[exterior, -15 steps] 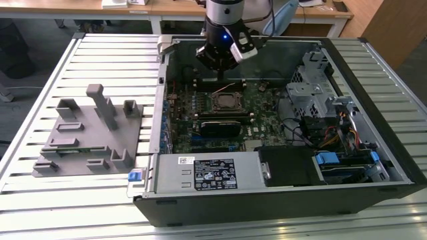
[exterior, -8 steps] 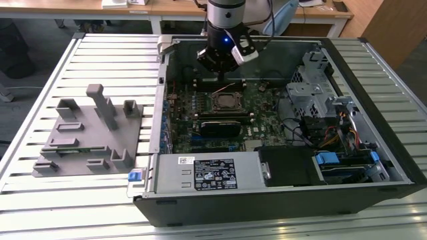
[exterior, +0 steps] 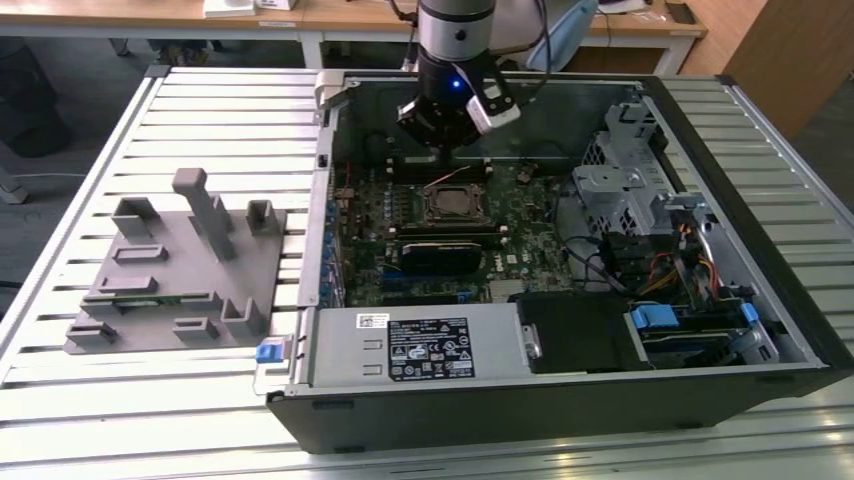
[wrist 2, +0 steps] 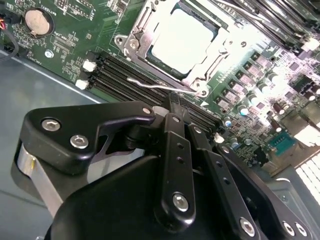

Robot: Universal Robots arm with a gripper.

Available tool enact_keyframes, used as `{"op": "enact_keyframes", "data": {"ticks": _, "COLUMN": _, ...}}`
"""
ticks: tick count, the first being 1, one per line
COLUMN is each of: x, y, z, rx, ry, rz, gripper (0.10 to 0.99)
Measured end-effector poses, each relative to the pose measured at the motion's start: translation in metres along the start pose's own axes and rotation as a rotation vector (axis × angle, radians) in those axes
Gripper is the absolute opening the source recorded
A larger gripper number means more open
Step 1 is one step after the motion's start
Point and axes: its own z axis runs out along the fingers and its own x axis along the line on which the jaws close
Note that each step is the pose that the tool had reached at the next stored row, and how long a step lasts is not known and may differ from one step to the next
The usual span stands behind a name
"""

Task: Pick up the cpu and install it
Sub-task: 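Install the first cpu locking lever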

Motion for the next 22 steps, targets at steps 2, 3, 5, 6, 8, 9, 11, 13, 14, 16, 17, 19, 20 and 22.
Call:
{"op": "enact_keyframes", "data": {"ticks": 2, "x": -0.0014, "y": 0.0002, "z": 0.0014, "rx": 0.001, "ry": 0.0, "rz": 0.0, "gripper": 0.106}}
{"op": "enact_keyframes", "data": {"ticks": 3, "x": -0.002, "y": 0.0003, "z": 0.0021, "rx": 0.001, "ry": 0.0, "rz": 0.0, "gripper": 0.106}}
{"op": "enact_keyframes", "data": {"ticks": 5, "x": -0.0033, "y": 0.0005, "z": 0.0033, "rx": 0.001, "ry": 0.0, "rz": 0.0, "gripper": 0.106}}
{"op": "enact_keyframes", "data": {"ticks": 6, "x": -0.0037, "y": 0.0006, "z": 0.0039, "rx": 0.001, "ry": -0.0001, "rz": 0.0, "gripper": 0.106}}
{"op": "enact_keyframes", "data": {"ticks": 8, "x": -0.0047, "y": 0.0008, "z": 0.0049, "rx": 0.001, "ry": 0.0, "rz": 0.0, "gripper": 0.106}}
{"op": "enact_keyframes", "data": {"ticks": 9, "x": -0.0051, "y": 0.001, "z": 0.0053, "rx": 0.001, "ry": 0.0, "rz": 0.0, "gripper": 0.106}}
{"op": "enact_keyframes", "data": {"ticks": 11, "x": -0.0058, "y": 0.0017, "z": 0.0062, "rx": 0.002, "ry": -0.0001, "rz": 0.0, "gripper": 0.106}}
{"op": "enact_keyframes", "data": {"ticks": 13, "x": -0.0067, "y": 0.0026, "z": 0.007, "rx": 0.003, "ry": 0.0, "rz": 0.0, "gripper": 0.106}}
{"op": "enact_keyframes", "data": {"ticks": 14, "x": -0.0072, "y": 0.0029, "z": 0.0074, "rx": 0.003, "ry": 0.0, "rz": 0.0, "gripper": 0.106}}
{"op": "enact_keyframes", "data": {"ticks": 16, "x": -0.0079, "y": 0.0034, "z": 0.0079, "rx": 0.003, "ry": 0.0, "rz": 0.0, "gripper": 0.106}}
{"op": "enact_keyframes", "data": {"ticks": 17, "x": -0.0082, "y": 0.0036, "z": 0.0081, "rx": 0.003, "ry": -0.0001, "rz": 0.0, "gripper": 0.106}}
{"op": "enact_keyframes", "data": {"ticks": 19, "x": -0.0087, "y": 0.004, "z": 0.0086, "rx": 0.003, "ry": 0.0, "rz": 0.0, "gripper": 0.106}}
{"op": "enact_keyframes", "data": {"ticks": 20, "x": -0.0089, "y": 0.0042, "z": 0.0088, "rx": 0.003, "ry": 0.0, "rz": 0.0, "gripper": 0.106}}
{"op": "enact_keyframes", "data": {"ticks": 22, "x": -0.0091, "y": 0.0046, "z": 0.0093, "rx": 0.003, "ry": 0.0, "rz": 0.0, "gripper": 0.106}}
